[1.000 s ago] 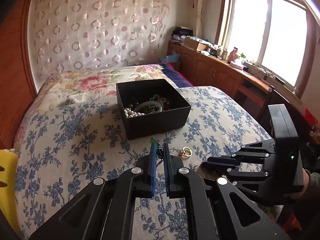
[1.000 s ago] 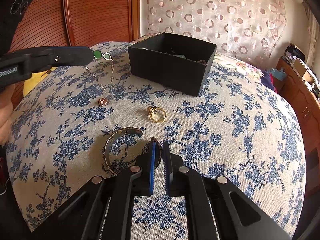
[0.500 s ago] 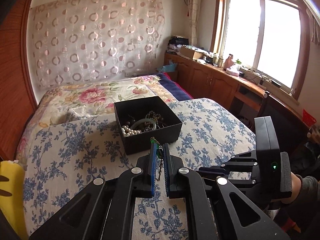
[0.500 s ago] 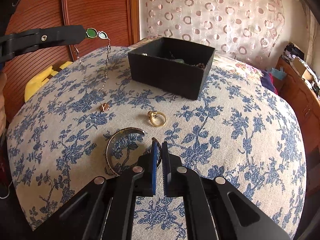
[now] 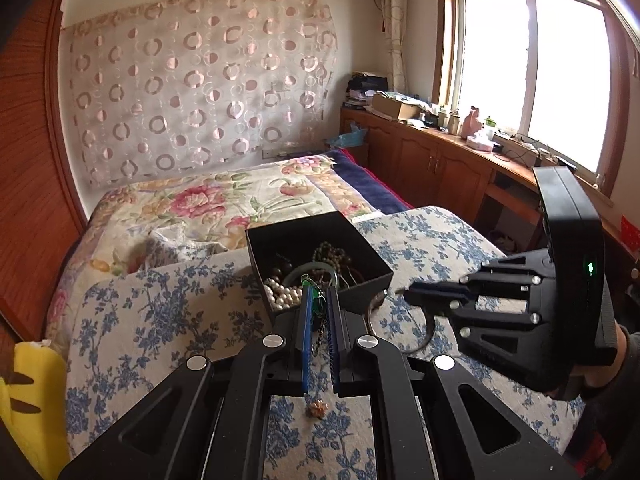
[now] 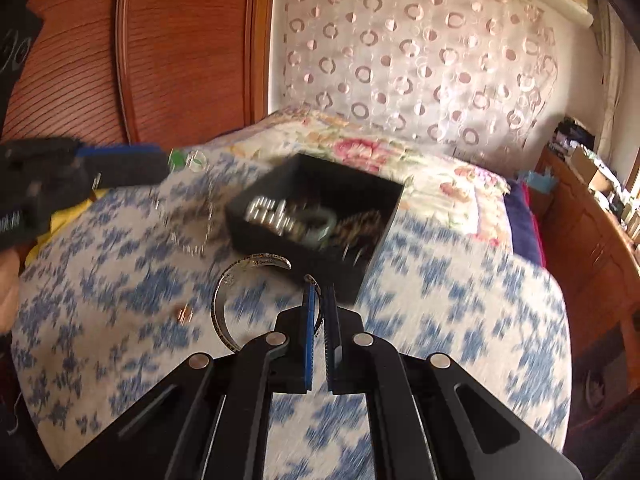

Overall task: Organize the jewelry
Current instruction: 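Lower the bangle and green earrings into the black box and open both tools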

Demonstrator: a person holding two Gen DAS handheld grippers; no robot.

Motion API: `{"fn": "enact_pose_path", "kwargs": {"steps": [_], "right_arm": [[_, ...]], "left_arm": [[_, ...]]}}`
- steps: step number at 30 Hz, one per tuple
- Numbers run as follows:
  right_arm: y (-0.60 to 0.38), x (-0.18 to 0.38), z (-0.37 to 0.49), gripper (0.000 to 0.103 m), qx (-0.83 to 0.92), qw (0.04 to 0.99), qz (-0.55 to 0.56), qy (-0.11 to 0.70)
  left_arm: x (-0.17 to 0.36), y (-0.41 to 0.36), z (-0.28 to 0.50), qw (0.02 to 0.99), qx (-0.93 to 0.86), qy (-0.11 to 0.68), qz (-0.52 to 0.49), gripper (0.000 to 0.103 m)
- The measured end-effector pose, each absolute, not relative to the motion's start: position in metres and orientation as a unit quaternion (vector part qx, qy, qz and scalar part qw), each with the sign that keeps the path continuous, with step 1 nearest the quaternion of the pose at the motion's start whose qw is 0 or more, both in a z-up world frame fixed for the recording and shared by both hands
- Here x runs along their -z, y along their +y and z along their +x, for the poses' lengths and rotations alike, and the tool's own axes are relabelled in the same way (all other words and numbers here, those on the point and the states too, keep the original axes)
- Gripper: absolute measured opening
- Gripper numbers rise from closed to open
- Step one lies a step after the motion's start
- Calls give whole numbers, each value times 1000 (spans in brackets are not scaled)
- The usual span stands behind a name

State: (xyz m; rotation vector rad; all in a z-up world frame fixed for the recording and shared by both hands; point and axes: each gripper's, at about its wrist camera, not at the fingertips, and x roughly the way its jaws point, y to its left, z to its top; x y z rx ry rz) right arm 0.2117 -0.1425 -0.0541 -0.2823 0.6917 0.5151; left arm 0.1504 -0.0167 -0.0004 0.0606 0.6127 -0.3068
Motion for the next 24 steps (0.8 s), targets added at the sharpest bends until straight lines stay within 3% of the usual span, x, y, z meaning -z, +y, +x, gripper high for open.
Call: {"fn": "enact_pose_path", "kwargs": {"steps": [14,24], "right_arm": [[-138,48,292,6,-227,905,-102,344],[-137,53,293,8,-245,898,-93,353]], "left_arm": [[2,-17,180,941,141,306,29,6],[-2,-26,205,940,139,310,35,6]]}}
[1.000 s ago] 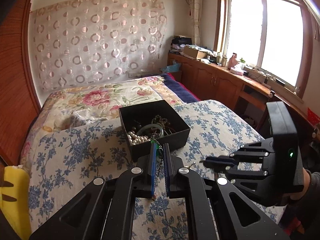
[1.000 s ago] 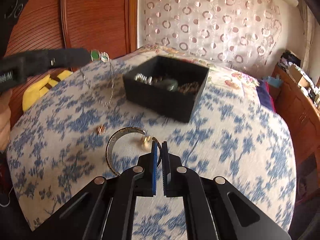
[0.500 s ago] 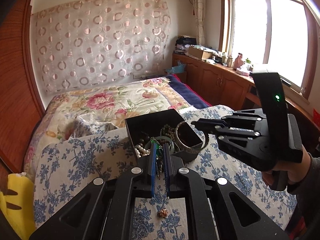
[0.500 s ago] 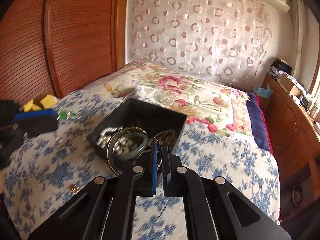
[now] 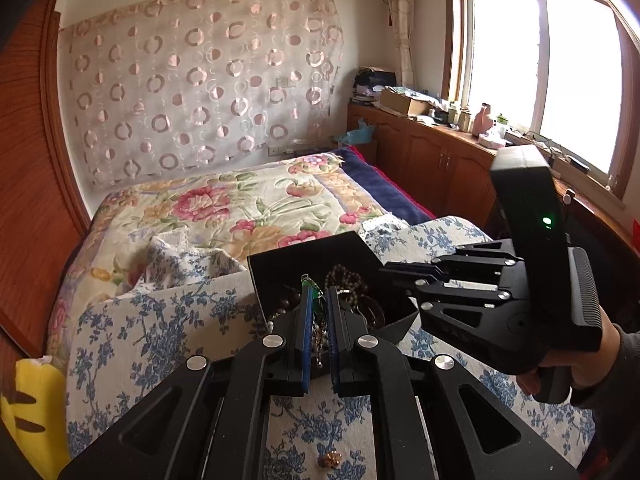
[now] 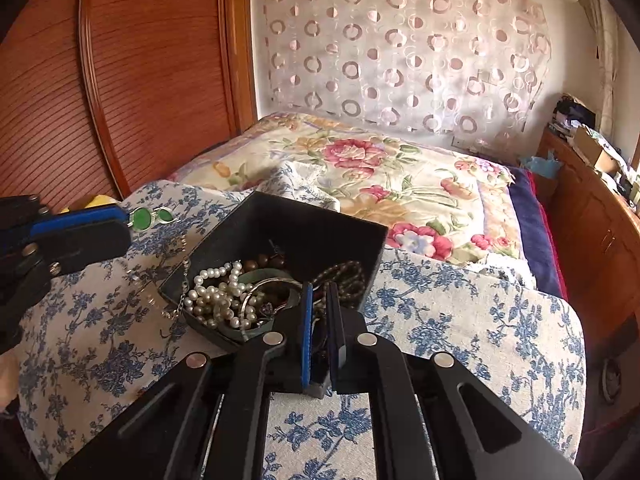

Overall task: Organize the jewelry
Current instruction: 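Lower the bangle and green earrings into the black box and open both tools, then move both open tools back to the gold ring and gold charm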

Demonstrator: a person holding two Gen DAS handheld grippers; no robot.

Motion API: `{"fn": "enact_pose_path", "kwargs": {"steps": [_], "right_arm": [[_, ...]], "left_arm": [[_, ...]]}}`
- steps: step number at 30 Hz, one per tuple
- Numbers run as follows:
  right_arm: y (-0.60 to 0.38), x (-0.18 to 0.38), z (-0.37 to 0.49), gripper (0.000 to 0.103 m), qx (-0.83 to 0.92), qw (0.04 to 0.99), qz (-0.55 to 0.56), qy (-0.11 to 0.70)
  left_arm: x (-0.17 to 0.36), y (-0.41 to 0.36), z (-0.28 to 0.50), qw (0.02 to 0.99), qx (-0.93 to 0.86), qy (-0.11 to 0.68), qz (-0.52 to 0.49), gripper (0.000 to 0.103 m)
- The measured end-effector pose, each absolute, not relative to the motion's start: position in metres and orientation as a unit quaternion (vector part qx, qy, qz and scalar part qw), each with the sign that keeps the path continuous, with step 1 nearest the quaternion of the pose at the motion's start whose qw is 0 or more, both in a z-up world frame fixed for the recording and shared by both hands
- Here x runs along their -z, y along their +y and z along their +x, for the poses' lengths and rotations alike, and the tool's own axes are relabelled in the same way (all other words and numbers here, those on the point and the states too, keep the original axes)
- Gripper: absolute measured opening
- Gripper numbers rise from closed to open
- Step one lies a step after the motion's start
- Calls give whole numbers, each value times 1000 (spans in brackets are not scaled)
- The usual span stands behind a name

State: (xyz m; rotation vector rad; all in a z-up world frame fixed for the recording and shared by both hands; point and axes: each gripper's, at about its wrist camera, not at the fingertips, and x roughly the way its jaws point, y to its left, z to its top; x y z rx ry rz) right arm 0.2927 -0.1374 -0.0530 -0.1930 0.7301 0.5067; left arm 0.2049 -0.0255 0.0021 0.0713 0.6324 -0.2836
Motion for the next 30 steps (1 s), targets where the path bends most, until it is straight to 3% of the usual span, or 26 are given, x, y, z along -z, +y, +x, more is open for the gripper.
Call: {"fn": "enact_pose_path", "kwargs": {"steps": [14,17,19,24,30], "right_arm": [[-164,63,262,8,-252,896,-88,356],[-164,67,251,8,-263,892,-87,357],[-161,69,245,8,-268,890,-90,358],[-153,76,226,35,-286,882,-101,361],[-139,92,214,35,-302,866,-124,378]], "left_arm": [[-4,-36,225,938,144,314,26,7],[-2,-34,222,938,141,317,28,19],[-1,-33,217,938,141,317,28,21],[10,-22,199,935,141,324,26,22],[33,-3,174,929,133,343,27,22]]}}
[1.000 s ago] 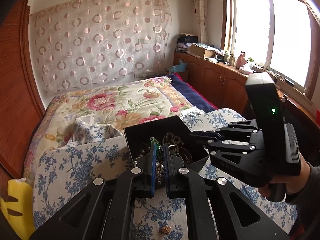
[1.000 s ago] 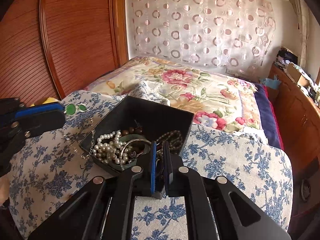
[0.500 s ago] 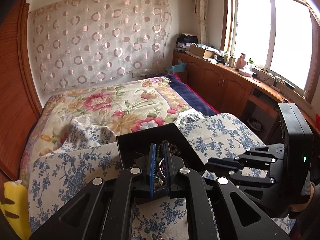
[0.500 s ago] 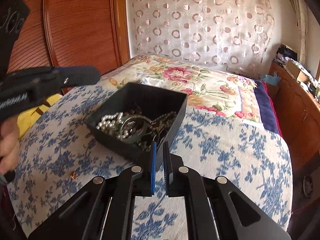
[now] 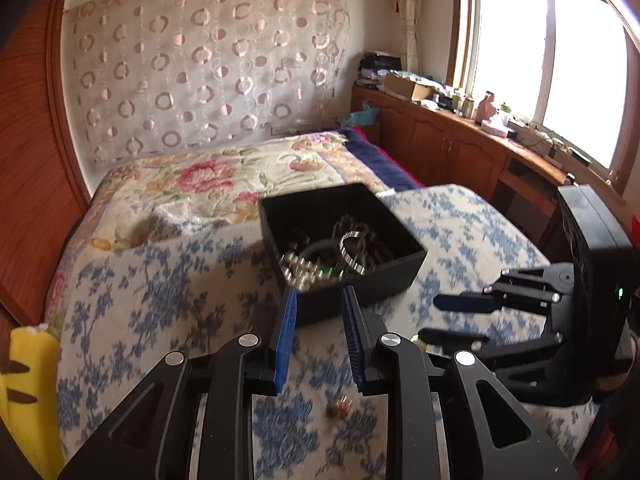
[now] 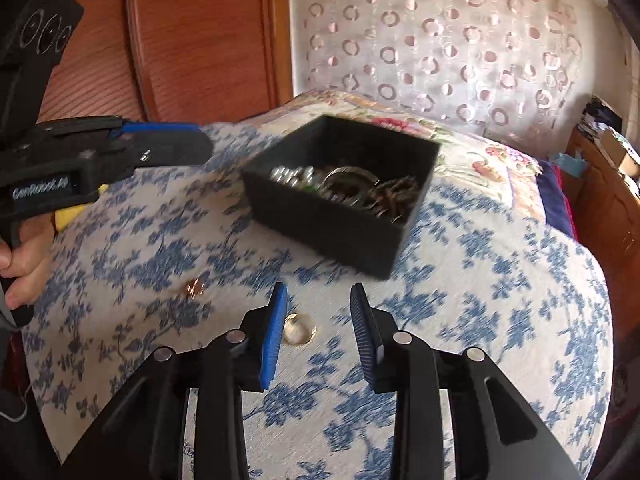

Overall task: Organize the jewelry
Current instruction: 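Move both open tools back to the gold ring and gold charm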

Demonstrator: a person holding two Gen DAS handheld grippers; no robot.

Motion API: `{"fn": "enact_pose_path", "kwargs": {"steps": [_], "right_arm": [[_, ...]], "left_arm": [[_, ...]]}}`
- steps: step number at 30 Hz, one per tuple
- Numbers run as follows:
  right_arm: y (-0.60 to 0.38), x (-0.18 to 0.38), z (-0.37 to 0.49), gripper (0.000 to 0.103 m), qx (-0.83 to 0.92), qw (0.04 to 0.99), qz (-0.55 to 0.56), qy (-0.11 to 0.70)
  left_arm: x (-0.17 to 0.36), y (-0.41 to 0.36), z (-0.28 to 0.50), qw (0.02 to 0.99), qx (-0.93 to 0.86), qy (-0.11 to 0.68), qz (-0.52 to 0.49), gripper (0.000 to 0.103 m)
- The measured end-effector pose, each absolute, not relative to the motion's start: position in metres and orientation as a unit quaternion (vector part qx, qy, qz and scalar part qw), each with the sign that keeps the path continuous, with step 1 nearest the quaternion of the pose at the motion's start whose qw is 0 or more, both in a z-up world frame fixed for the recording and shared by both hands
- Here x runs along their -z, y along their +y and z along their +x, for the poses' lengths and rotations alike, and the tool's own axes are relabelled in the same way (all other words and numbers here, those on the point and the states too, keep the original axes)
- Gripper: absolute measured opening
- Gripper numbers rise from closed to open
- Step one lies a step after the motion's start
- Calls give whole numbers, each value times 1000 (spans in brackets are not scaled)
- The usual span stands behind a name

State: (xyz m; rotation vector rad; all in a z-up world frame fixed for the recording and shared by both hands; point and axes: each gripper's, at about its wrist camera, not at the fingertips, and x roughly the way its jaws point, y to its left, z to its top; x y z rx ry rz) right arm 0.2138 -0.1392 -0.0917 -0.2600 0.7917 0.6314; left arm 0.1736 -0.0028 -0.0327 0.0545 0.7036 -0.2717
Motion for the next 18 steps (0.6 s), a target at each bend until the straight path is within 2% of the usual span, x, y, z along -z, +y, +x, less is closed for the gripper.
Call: {"fn": "enact_pose_path", "kwargs": {"steps": [7,8,9,10,12,16,18], "right_arm": [[-132,105,212,35,-306,856,-135,394],[-131,106,212,35,-307,854,-135,397],[-130,108,212,35,-308,853,-137,400],[-129,109,213,35,-308,851,-139,401],[-127,112,213,35,-308,848,-146,407],[-123,115,212,35,-305,846,-155,410],[-119,116,211,35,-305,845,-159,409]], "left_arm": [[48,16,156,924,124,360,30,22],[50,17,154,924,123,362,30,25],[54,20,153,923,121,365,30,36],[56,21,152,922,121,366,29,42],[62,25,150,922,114,369,28,66],[73,28,151,917,113,382,22,70],[78,28,150,916,113,385,20,80]]}}
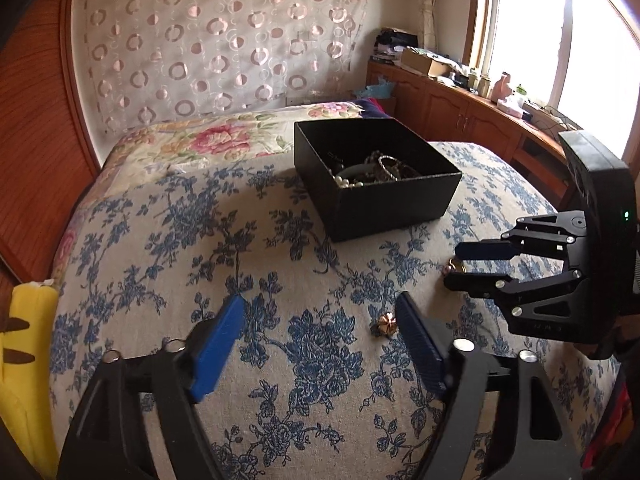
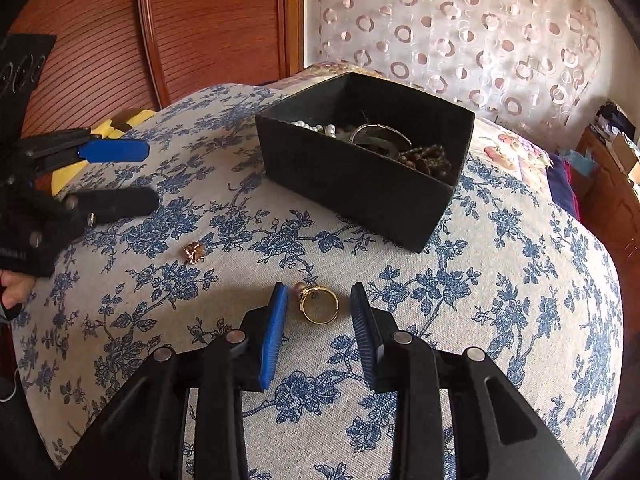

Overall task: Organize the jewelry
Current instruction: 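Move both open tools back to the gold ring and gold charm, then grasp the gold ring with the right tool while the left tool grasps the gold charm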

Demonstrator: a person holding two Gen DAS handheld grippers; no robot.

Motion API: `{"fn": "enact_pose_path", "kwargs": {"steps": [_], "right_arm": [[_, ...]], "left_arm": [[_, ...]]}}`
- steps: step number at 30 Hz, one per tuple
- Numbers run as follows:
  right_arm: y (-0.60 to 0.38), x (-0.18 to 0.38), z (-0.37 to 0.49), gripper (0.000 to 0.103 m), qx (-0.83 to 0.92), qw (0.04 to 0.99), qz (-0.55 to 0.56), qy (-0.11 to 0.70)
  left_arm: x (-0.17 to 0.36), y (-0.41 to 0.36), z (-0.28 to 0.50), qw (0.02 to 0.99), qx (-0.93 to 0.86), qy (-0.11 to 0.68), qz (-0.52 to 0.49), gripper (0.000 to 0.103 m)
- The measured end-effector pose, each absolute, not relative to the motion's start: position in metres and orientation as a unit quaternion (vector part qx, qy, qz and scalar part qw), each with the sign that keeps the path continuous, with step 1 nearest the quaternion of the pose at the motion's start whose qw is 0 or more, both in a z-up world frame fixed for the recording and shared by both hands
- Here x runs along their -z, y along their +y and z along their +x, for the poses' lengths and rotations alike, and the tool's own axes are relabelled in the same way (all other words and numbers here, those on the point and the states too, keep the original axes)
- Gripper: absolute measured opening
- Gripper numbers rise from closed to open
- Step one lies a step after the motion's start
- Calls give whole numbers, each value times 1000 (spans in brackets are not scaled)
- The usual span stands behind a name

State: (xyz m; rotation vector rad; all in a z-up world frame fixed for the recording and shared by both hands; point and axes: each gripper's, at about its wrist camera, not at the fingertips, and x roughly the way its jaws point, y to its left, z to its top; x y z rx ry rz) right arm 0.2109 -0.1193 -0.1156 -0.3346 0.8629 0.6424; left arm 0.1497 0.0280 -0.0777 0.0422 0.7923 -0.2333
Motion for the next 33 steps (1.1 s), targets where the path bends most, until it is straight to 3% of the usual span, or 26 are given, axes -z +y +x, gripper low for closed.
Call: {"fn": "enact_pose_path", "kwargs": {"steps": [2,6,19,20,22,24,26,33], "right_arm": [[-119,115,210,35,-305,845,-162,408],[-116,115,208,22,-313,843,-167,404],[-124,115,203,22,-312,847,-161,398],[-123,115,203,22,-312,847,-161,398],[-123,115,202,22,-312,847,-161,398],[-123,115,202,22,-311,848,-163,398],[-122,115,203,22,-311,848,-164,397],[-122,115,202,22,-311,848,-163,397]], "left_arm": [[82,27,148,913,120,390,17,85],[92,22,148,905,131,405,22,89],[100,-7,147,890,167,421,59,89],[99,-9,147,890,170,418,62,86],[99,-12,147,888,179,420,65,68],[98,-15,148,886,186,420,65,43],[100,-17,148,883,190,424,67,31],[102,-21,149,884,189,422,69,24]]}}
